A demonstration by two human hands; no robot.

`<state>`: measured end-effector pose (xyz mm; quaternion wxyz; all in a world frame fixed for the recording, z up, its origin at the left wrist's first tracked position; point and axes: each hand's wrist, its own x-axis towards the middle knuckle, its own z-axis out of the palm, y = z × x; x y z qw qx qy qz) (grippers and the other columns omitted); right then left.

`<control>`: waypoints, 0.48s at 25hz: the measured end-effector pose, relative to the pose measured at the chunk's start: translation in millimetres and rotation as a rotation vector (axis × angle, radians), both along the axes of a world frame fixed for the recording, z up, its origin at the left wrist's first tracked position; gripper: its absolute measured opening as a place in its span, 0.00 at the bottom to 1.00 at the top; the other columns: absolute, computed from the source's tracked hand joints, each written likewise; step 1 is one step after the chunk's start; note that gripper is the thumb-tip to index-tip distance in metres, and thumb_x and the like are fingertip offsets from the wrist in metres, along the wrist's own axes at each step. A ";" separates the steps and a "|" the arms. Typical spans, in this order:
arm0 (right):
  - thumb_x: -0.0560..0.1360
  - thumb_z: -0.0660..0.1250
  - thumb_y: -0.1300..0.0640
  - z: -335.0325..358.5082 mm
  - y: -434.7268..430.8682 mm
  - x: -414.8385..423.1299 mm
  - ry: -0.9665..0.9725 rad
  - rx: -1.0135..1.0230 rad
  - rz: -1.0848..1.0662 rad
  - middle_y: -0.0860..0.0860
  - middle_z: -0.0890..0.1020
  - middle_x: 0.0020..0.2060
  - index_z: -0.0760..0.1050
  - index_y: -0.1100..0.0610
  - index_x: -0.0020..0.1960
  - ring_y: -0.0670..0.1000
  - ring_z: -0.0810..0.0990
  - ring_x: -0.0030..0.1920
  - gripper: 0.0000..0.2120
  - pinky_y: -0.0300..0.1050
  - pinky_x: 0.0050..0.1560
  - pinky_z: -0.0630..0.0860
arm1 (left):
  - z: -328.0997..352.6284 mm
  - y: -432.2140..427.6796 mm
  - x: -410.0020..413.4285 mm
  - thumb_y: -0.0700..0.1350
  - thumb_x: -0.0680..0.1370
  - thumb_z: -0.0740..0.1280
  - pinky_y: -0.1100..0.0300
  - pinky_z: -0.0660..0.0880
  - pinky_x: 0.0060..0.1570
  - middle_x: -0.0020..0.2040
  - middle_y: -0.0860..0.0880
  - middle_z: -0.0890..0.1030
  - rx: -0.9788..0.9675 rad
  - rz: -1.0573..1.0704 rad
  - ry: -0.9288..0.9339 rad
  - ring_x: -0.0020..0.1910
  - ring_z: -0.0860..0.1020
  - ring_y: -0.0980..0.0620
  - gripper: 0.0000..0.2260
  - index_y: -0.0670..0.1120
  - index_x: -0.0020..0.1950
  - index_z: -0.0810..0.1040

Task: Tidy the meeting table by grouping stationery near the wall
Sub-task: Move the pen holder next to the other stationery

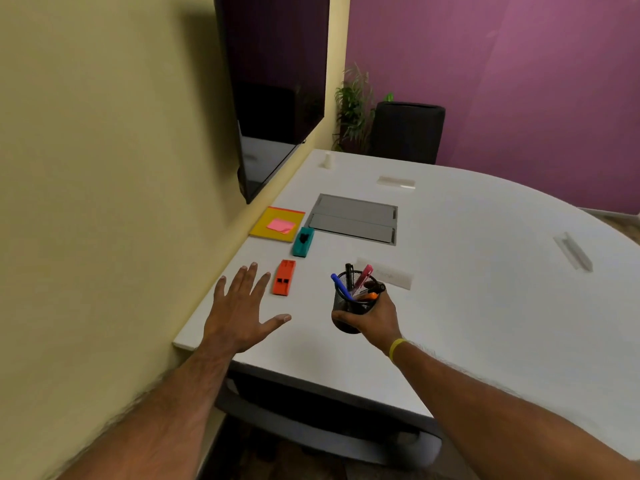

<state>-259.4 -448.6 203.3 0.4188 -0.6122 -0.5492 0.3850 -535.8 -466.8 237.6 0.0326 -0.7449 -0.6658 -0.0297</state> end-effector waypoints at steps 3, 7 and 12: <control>0.54 0.85 0.47 -15.1 37.0 -29.7 0.002 -0.020 0.009 0.46 0.80 0.53 0.70 0.52 0.61 0.47 0.80 0.54 0.40 0.37 0.52 0.77 | -12.5 28.8 -27.5 0.79 0.63 0.30 0.41 0.42 0.75 0.81 0.48 0.42 -0.025 0.011 0.002 0.79 0.43 0.48 0.51 0.53 0.80 0.44; 0.54 0.84 0.43 -34.2 87.6 -74.2 0.010 -0.062 0.021 0.45 0.80 0.53 0.70 0.51 0.60 0.46 0.79 0.54 0.40 0.38 0.53 0.76 | -28.6 68.2 -72.5 0.79 0.65 0.32 0.41 0.44 0.75 0.81 0.47 0.43 -0.047 0.067 -0.003 0.80 0.44 0.48 0.49 0.53 0.80 0.45; 0.55 0.84 0.44 -46.4 143.4 -136.3 -0.004 -0.127 0.021 0.47 0.78 0.56 0.68 0.54 0.62 0.47 0.78 0.55 0.43 0.29 0.47 0.73 | -56.2 117.3 -112.9 0.79 0.68 0.37 0.40 0.49 0.75 0.81 0.47 0.48 -0.069 0.059 -0.076 0.79 0.49 0.48 0.47 0.52 0.80 0.50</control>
